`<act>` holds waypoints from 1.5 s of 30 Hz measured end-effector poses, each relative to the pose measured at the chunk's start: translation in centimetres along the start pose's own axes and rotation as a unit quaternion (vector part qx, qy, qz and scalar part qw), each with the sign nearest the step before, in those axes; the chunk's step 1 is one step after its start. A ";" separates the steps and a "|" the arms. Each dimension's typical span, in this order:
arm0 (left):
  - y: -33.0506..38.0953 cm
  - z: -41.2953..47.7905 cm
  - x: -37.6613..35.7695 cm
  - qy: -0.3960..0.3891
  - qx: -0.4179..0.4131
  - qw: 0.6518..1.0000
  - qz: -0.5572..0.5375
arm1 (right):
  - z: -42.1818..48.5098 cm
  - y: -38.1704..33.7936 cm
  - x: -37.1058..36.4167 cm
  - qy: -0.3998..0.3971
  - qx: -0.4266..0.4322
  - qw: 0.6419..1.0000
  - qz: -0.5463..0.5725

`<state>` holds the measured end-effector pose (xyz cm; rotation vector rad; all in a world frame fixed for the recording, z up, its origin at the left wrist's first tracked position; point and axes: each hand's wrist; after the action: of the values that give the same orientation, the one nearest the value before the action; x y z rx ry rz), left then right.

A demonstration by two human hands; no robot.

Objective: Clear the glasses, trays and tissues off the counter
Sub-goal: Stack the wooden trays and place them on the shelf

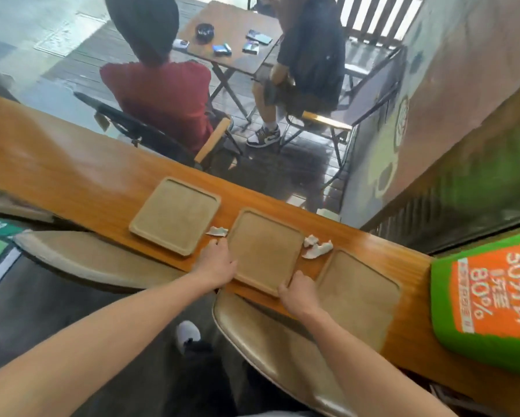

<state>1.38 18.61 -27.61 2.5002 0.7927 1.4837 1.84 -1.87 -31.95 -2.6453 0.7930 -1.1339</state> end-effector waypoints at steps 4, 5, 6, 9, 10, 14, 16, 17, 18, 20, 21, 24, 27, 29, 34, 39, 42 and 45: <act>-2.3 3.6 -0.6 -0.051 0.018 0.998 -0.011 | 1.7 -0.6 -2.0 -0.012 -0.094 0.994 0.049; -2.8 4.4 -0.7 -0.068 0.014 0.997 -0.028 | 2.0 -1.0 -2.4 -0.012 -0.108 0.993 0.052; -3.3 5.1 -0.7 -0.083 0.004 0.995 -0.048 | 2.3 -1.5 -2.7 -0.012 -0.122 0.991 0.062; -4.4 6.5 -0.8 -0.115 -0.014 0.987 -0.113 | 2.7 -2.7 -3.6 -0.009 -0.185 0.974 0.133; -4.7 6.9 -0.8 -0.122 -0.004 0.983 -0.134 | 2.9 -3.0 -3.8 -0.003 -0.213 0.965 0.155; -5.7 8.7 -0.4 -0.152 0.082 0.953 -0.247 | 3.8 -3.6 -4.3 0.006 -0.286 0.922 0.259; -6.2 9.5 0.0 -0.174 0.095 0.945 -0.261 | 4.1 -3.4 -4.2 -0.007 -0.312 0.898 0.311; -6.5 9.7 0.2 -0.190 0.094 0.939 -0.269 | 4.2 -3.2 -4.2 -0.014 -0.319 0.883 0.343; -6.7 9.9 0.5 -0.210 0.095 0.928 -0.292 | 4.2 -3.0 -4.1 -0.022 -0.321 0.871 0.371; -7.1 10.3 1.1 -0.251 0.104 0.892 -0.361 | 4.1 -2.6 -3.9 -0.041 -0.308 0.864 0.397; -7.2 10.4 1.5 -0.265 0.107 0.875 -0.390 | 4.0 -2.7 -3.7 -0.048 -0.300 0.865 0.400; -7.8 10.5 3.0 -0.275 0.100 0.855 -0.427 | 3.5 -3.8 -3.3 -0.062 -0.285 0.852 0.435; -9.1 11.0 5.1 -0.256 0.071 0.863 -0.429 | 3.6 -6.0 -3.4 -0.072 -0.264 0.848 0.453; -10.3 11.5 6.6 -0.224 0.048 0.878 -0.420 | 3.8 -7.9 -4.0 -0.087 -0.246 0.849 0.459; -14.8 13.0 10.2 -0.178 0.038 0.897 -0.402 | 5.1 -13.8 -6.2 -0.112 -0.221 0.852 0.461; -20.4 14.2 12.1 -0.159 0.072 0.900 -0.400 | 6.0 -18.5 -8.7 -0.142 -0.197 0.863 0.443; -22.7 14.7 12.8 -0.151 0.091 0.905 -0.388 | 6.2 -20.3 -9.8 -0.160 -0.190 0.866 0.433; -24.0 15.2 13.1 -0.151 0.102 0.905 -0.384 | 6.1 -21.5 -10.6 -0.161 -0.191 0.874 0.416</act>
<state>10.27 47.90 -33.85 2.0362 1.6655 0.7484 8.86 21.59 -35.61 -2.1811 1.9490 -0.3132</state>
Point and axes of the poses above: each hand's wrist, its own z-axis towards the middle knuckle, its own x-axis out of the back of the hand, y = z × x, and after that the axes turned 6 degrees about -x, right-handed
